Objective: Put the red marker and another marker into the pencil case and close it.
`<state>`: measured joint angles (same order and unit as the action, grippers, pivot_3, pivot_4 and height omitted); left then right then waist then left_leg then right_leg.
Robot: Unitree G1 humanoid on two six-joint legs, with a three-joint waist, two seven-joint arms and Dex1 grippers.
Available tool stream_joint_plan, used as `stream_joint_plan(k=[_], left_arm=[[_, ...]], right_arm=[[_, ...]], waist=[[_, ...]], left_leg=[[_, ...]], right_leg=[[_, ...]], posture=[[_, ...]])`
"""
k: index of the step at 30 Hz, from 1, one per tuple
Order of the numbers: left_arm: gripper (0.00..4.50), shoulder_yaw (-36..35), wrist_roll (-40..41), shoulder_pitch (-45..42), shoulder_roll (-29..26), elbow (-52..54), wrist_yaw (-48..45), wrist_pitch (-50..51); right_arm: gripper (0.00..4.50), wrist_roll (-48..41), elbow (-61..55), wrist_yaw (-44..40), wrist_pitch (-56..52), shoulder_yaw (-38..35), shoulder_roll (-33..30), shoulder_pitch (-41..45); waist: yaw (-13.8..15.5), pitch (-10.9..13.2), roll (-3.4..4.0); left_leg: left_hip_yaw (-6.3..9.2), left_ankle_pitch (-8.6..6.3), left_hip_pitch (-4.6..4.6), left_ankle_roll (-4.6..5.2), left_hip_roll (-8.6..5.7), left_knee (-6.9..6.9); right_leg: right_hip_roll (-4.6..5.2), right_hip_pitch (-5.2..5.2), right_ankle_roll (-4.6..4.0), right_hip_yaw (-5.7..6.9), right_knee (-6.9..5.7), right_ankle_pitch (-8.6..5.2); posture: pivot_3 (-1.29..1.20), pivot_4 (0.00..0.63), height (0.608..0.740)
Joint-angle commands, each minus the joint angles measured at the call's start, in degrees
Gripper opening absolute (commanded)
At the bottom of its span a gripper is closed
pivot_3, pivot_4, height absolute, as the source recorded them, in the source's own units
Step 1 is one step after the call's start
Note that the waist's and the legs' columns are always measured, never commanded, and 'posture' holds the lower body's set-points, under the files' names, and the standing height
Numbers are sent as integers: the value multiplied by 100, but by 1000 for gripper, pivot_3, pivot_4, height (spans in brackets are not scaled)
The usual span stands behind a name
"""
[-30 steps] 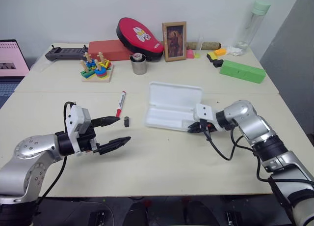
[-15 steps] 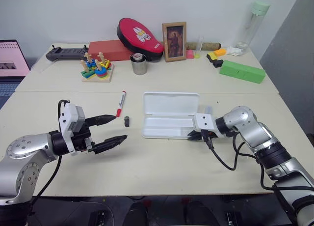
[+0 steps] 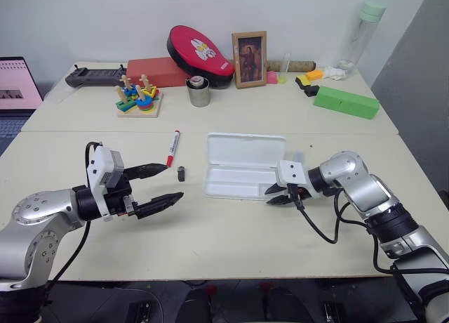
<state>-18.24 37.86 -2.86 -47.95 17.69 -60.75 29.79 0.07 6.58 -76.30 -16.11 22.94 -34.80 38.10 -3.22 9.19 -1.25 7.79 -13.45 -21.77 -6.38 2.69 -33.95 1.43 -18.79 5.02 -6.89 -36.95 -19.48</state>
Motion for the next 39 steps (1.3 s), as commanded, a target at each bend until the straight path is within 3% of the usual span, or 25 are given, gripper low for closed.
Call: stream_joint_plan(k=[1, 5, 8, 10, 11, 13, 17, 22, 35, 39], left_arm=[[4500, -122, 102, -122, 24, 2, 142, 45], [4500, -246, 119, -523, 233, -344, 639, 118], [4500, 29, -521, -1050, 369, -977, 1452, 156], [4500, 256, -969, -1474, 553, -1483, 2094, 152], [4500, 314, -1105, -1706, 699, -1721, 2394, 152], [4500, 494, -1503, -2139, 987, -2166, 3012, 131], [4500, 791, -2095, -2676, 1486, -2833, 3795, 3], [4500, 958, -2304, -3130, 2002, -3262, 4076, -71], [4500, 1373, -3146, -4312, 2607, -5748, 4667, -516], [3773, 1366, -3168, -4383, 2663, -6091, 4578, -626]], right_arm=[[2435, -474, -510, -142, -356, -389, -121, 31], [3228, -1243, -1111, -176, -1205, -859, -152, 40], [3914, -1849, -1523, 160, -1986, -1396, -68, 121], [3914, -2031, -1668, 422, -2267, -1619, -37, 189], [4229, -2098, -1736, 537, -2388, -1699, -33, 218], [4451, -2203, -1883, 744, -2576, -1805, -42, 263], [4480, -2337, -2138, 1037, -2753, -1885, -96, 276], [4480, -2449, -2352, 1214, -2867, -1966, -285, 178], [4480, -2978, -2637, 1950, -3089, -2261, -209, 240], [4500, -3097, -2659, 2222, -3181, -2339, -105, 290]], waist=[[1, 0, 0], [13, -1, -1], [44, -2, -4], [46, -1, -1], [54, -2, -2], [72, -5, -7], [112, -7, -10], [136, -8, -13], [134, -9, -14], [137, -9, -14]], left_leg=[[0, 0, 0, 0, 0, 0], [2, 0, 0, 0, 0, 0], [7, 0, -1, 0, -1, -2], [8, 0, 3, 0, 0, -2], [9, 0, 4, 0, -1, -3], [11, 2, 4, 2, -3, -5], [9, 2, -7, 1, -3, -8], [4, 9, -10, -10, -3, -6], [-1, 10, -13, -4, -3, -7], [0, 12, -12, -6, -4, -6]], right_leg=[[0, 0, 0, 1, 0, 0], [0, 2, 0, 1, 0, 0], [-1, 3, 1, 5, -2, 0], [-1, 5, 1, 5, -2, 1], [-1, 6, 2, 6, -1, 1], [-1, 5, 5, 7, -4, 3], [-1, -2, 4, 6, -1, 8], [1, -9, 1, 11, -1, 10], [3, -16, 4, 14, -4, 11], [4, -16, 4, 15, -6, 11]], posture=[[0, 150, 740], [0, 150, 740], [0, 150, 740], [0, 150, 740], [0, 150, 740], [0, 150, 740], [0, 150, 740], [0, 150, 740], [0, 150, 740], [0, 150, 740]])
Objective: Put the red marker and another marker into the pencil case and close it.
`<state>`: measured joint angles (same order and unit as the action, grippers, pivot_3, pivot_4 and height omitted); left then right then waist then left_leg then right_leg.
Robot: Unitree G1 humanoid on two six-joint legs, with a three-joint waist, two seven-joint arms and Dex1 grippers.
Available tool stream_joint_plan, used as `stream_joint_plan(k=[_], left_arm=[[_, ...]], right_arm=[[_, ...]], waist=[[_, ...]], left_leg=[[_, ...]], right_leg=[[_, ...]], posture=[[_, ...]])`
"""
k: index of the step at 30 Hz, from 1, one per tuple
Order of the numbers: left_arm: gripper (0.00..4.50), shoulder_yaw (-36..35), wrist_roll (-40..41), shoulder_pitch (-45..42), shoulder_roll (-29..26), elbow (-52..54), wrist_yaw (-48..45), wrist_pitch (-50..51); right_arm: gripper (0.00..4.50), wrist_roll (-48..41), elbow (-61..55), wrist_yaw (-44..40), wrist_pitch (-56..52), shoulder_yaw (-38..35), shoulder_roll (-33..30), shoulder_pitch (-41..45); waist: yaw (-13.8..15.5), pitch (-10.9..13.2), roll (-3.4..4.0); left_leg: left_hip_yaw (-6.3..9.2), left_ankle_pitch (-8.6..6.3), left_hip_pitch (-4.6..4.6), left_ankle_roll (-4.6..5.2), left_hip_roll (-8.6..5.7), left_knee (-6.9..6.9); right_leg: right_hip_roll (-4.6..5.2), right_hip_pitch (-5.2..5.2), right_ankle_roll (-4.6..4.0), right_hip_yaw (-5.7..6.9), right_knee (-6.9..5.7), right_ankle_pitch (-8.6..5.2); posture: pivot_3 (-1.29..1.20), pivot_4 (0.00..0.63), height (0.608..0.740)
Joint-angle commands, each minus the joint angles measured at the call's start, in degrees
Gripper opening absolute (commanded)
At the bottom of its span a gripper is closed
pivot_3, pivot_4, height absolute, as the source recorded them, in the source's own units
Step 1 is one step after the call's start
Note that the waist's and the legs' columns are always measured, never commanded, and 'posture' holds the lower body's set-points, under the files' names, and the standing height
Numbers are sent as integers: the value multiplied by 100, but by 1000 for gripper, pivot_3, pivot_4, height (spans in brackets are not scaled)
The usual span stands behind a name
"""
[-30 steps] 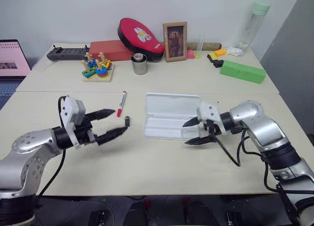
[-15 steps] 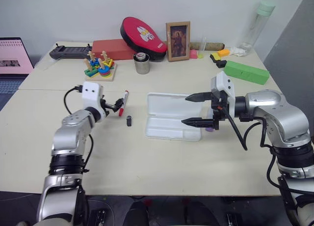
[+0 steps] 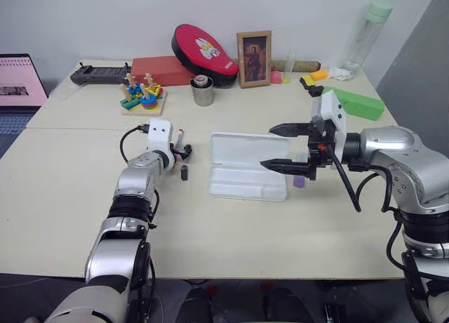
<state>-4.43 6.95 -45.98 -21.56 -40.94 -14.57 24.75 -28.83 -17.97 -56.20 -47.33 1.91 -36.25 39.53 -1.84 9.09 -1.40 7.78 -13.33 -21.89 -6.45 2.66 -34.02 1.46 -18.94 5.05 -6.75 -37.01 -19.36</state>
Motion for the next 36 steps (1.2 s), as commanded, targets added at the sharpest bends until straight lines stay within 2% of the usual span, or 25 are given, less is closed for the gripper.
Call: stream_joint_plan(k=[1, 16, 20, 22, 25, 29, 33, 36], left_arm=[[3596, -38, -71, -75, 28, -278, -41, -146], [476, -267, -31, 57, -72, -409, 40, -389], [436, -435, -10, 123, -114, -329, 179, -458], [436, -560, 64, 197, -161, 34, 164, -636], [436, -941, 443, 502, -296, 1323, -13, -660], [436, -1215, 1052, 967, -709, 3061, -812, -560], [436, -816, 1847, 1182, -1102, 4548, -2090, -145], [436, -173, 2055, 1153, -1298, 5080, -2773, 322]], right_arm=[[4500, -225, -223, 252, -81, -234, 35, 144], [4500, -304, -232, 405, -21, -164, -46, 59], [4500, -280, -172, 396, 41, -169, -54, 46], [4500, -274, -152, 390, 74, -195, -71, 20], [4500, -285, -166, 362, 113, -269, -153, -51], [4500, -373, -190, 317, 139, -409, -306, -109], [4500, -437, -195, 225, 162, -558, -514, -168], [4500, -453, -146, 124, 262, -681, -736, -247]], waist=[[-1, 0, 0], [-33, 0, 0], [-76, -1, 1], [-110, -1, 1], [-151, 0, 1], [-124, 0, 0], [-14, 0, 1], [58, 0, 2]], left_leg=[[0, 0, 0, 0, 0, 0], [0, 9, 4, 15, 0, 0], [0, 9, 4, 16, 0, 2], [0, 9, 5, 16, 0, 2], [-1, 10, 0, 16, 1, 3], [1, 22, -14, -6, 2, 10], [-6, 22, -15, -7, -2, 10], [-7, 18, -11, 0, -8, 6]], right_leg=[[0, 1, 0, 0, -1, 0], [-1, 0, 10, -1, -6, 5], [-1, -1, 10, -1, -6, 5], [-1, -1, 10, -2, -7, 5], [0, -8, 11, -5, -6, 6], [0, -19, 9, -3, -4, 6], [9, -11, 9, -2, 7, 6], [14, -4, 10, 0, 9, 6]], posture=[[0, 150, 740], [0, 150, 740], [0, 150, 740], [0, 150, 740], [0, 150, 740], [0, 150, 740], [0, 150, 740], [0, 150, 740]])
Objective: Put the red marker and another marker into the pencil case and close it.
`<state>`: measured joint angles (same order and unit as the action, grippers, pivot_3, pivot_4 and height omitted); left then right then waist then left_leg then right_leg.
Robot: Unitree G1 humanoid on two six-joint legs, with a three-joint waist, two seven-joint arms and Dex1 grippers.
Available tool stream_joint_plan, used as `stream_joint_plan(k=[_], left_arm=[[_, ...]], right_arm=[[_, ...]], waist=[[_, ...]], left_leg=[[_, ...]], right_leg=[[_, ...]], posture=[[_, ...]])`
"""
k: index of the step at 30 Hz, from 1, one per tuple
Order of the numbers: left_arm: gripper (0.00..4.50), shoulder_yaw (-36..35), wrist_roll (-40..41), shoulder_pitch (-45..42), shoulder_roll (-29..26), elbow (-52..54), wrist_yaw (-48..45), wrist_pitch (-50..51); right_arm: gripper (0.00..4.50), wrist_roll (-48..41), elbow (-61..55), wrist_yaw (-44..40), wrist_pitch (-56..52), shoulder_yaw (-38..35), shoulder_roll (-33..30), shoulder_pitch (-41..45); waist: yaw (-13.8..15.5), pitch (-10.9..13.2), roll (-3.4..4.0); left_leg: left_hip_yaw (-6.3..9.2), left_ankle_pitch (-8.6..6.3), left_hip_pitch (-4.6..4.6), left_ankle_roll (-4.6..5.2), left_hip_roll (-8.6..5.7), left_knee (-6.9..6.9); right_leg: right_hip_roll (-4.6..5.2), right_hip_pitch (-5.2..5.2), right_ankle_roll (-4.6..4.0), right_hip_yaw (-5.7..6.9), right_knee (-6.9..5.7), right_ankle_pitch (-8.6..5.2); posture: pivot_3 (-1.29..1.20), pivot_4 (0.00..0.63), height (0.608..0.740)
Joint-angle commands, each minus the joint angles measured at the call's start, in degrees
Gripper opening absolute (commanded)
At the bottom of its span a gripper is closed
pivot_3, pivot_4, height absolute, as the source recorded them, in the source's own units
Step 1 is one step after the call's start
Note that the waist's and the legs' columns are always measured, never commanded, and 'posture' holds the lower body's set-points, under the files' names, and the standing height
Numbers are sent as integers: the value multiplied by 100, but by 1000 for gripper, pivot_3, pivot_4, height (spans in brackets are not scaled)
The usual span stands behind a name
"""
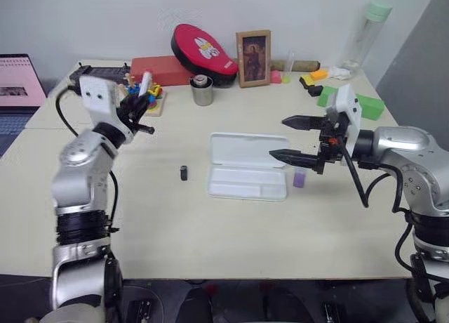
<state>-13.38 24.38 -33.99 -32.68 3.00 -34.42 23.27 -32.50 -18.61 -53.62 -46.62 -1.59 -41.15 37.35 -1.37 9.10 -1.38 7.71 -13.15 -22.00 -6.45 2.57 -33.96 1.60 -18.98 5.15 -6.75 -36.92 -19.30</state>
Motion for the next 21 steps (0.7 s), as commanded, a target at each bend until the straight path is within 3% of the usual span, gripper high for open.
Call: stream_joint_plan(k=[1, 7, 12, 15, 21], left_arm=[[436, 1029, 267, -75, -263, 800, -1083, 509], [436, 2699, -423, -956, -389, 108, -2719, 209], [436, 3711, -1656, -1756, -19, -1561, -3214, -1167], [436, 3874, -1935, -2111, 299, -2241, -3363, -1498], [436, 3781, -2009, -2087, 504, -2386, -3580, -1558]], right_arm=[[4500, -96, -61, -176, 215, -400, -346, -65], [4500, -157, 25, -77, 275, -860, -686, -116], [4500, -175, -230, 74, 199, -1082, -797, -397], [4500, -243, -475, 208, 100, -1232, -865, -632], [4500, -459, -915, 440, -142, -1484, -961, -1079]], waist=[[14, 1, 0], [-35, 6, 7], [-66, 6, 11], [-57, 7, 12], [-51, 7, 12]], left_leg=[[3, -5, 1, 8, 0, 0], [1, -1, -1, 17, 2, -3], [-4, 3, 0, 26, 3, 1], [-3, 3, -6, 27, 3, 0], [-5, 2, -41, 30, 3, 1]], right_leg=[[-1, 2, 1, 2, -1, 0], [-10, -2, 12, -3, -4, 6], [-13, -3, 11, -9, 0, 6], [-13, -7, 10, -8, 3, 6], [-11, -27, 8, -5, 5, 6]], posture=[[0, 150, 740], [0, 150, 740], [0, 150, 740], [0, 150, 740], [0, 150, 740]])
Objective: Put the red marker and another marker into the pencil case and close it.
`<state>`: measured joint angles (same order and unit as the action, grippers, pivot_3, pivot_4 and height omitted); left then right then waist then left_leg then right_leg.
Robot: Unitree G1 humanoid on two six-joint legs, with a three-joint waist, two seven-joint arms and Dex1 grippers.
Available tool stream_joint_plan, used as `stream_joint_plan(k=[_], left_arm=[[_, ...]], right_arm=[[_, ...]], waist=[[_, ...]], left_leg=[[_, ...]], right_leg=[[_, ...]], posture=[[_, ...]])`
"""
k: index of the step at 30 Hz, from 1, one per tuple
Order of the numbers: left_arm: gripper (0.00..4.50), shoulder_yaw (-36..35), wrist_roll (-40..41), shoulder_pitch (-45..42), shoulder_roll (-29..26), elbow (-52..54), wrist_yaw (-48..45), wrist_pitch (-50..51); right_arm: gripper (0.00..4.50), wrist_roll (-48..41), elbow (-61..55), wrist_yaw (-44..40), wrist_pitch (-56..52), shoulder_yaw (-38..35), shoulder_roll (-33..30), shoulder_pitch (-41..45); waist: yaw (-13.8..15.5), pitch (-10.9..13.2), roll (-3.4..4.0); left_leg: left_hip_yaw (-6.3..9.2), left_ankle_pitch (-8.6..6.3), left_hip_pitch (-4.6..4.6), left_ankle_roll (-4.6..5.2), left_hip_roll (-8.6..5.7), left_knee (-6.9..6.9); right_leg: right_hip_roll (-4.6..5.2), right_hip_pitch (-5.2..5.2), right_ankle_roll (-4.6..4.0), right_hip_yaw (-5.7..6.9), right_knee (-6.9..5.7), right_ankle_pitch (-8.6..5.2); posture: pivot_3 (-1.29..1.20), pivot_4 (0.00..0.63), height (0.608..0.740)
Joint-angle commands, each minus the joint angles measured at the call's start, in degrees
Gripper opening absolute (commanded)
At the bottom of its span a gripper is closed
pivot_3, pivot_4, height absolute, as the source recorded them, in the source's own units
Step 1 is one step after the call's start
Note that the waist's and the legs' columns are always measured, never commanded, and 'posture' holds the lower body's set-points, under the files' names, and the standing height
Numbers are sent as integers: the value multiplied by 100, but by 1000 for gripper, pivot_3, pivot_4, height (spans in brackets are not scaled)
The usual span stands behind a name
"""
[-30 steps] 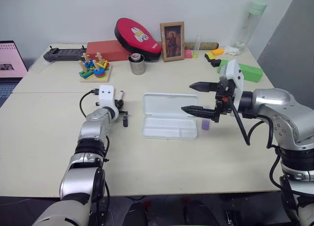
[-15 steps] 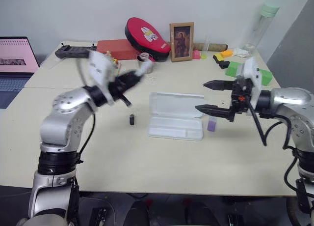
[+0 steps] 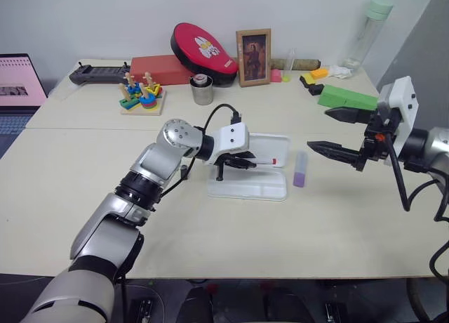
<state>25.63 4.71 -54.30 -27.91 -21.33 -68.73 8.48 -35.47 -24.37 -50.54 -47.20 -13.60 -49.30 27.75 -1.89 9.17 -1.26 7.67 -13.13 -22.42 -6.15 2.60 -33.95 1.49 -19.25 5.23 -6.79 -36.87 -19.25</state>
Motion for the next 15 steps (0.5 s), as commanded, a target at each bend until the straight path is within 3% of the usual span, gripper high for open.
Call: stream_joint_plan(k=[1, 15], left_arm=[[436, -151, 8, -15, 55, 102, -196, -3], [436, -94, -559, 193, 31, 130, -16, 29]], right_arm=[[4500, -157, -382, 149, -101, -273, -172, -191], [4500, -256, -437, 219, -126, -85, -300, -391]], waist=[[3, 0, 0], [5, 0, 0]], left_leg=[[0, 0, 0, 0, 0, 0], [2, 23, 2, 34, 0, -6]], right_leg=[[0, 0, 0, 1, 0, 0], [0, 6, 9, 2, -7, 5]], posture=[[0, 150, 740], [0, 150, 740]])
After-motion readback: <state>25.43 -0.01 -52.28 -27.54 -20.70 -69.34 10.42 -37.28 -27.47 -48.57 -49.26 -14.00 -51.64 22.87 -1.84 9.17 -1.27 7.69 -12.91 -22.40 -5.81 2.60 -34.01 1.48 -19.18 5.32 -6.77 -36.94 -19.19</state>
